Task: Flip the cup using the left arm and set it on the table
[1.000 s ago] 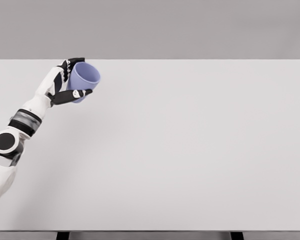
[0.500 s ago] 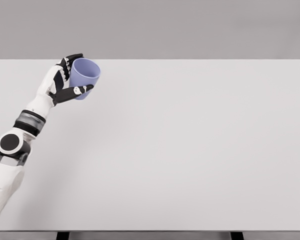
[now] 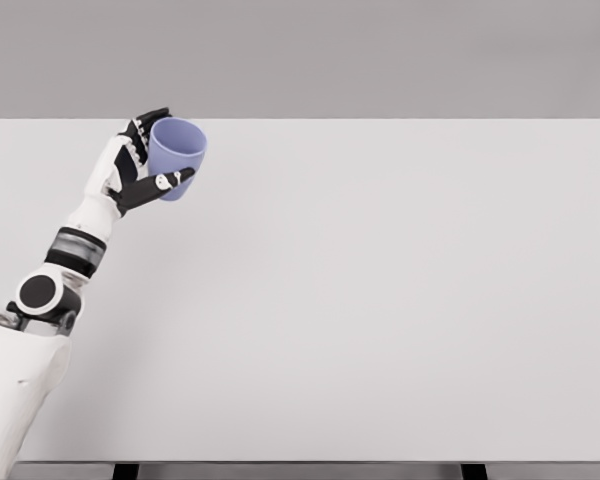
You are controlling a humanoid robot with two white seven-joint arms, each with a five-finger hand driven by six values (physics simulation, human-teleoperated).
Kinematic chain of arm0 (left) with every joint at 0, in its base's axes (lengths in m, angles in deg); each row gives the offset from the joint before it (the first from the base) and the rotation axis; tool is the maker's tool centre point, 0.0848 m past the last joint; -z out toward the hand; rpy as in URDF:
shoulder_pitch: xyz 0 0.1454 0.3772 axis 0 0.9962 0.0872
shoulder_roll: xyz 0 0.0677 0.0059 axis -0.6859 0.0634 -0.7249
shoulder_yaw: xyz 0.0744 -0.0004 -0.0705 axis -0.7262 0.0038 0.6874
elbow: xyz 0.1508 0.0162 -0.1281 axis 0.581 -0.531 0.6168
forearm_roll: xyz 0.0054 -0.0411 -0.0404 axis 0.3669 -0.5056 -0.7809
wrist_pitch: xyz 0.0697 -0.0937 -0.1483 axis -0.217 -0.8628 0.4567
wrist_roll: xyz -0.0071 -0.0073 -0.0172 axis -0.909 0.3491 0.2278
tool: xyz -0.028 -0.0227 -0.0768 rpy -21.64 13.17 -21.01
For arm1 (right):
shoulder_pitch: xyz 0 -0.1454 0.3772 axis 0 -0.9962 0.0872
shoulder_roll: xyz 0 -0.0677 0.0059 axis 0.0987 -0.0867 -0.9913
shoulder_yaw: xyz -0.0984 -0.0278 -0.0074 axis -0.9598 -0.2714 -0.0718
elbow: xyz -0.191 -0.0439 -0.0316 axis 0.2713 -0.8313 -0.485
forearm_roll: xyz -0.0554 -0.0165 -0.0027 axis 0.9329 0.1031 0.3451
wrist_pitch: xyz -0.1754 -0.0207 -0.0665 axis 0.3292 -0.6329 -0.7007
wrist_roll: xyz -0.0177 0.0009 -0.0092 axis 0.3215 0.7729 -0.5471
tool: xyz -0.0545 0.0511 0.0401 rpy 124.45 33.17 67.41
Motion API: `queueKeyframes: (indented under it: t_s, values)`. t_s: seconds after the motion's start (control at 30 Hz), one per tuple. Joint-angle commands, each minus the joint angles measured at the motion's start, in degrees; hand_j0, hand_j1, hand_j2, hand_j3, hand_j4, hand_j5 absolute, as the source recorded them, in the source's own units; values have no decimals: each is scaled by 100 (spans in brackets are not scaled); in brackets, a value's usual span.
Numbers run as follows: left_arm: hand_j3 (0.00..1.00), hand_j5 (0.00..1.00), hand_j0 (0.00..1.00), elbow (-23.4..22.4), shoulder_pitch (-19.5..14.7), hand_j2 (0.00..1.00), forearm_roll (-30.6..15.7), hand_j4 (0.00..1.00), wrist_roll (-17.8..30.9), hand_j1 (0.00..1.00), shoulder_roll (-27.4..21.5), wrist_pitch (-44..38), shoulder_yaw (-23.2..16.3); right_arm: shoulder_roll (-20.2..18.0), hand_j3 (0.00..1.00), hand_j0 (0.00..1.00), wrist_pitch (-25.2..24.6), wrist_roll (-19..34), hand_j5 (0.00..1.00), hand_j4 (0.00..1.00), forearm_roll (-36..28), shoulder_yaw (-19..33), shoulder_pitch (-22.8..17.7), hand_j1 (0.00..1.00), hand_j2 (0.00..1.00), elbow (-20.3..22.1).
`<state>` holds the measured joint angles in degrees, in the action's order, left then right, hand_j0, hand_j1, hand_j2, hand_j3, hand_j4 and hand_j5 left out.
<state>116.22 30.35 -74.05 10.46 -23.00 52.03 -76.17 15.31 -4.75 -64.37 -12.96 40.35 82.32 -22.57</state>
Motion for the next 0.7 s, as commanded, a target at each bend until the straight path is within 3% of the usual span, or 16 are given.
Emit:
queueKeyframes:
  t_s: [0.0, 0.67]
  values:
    - [81, 81, 81, -31, 0, 81, -68, 81, 0, 81, 71, 84, 54, 0, 100, 100, -1, 1, 100, 100, 0, 0, 0, 100, 100, -1]
    - [82, 82, 82, -198, 114, 82, -94, 82, 0, 82, 335, 154, 133, 0, 100, 100, -1, 1, 100, 100, 0, 0, 0, 100, 100, -1]
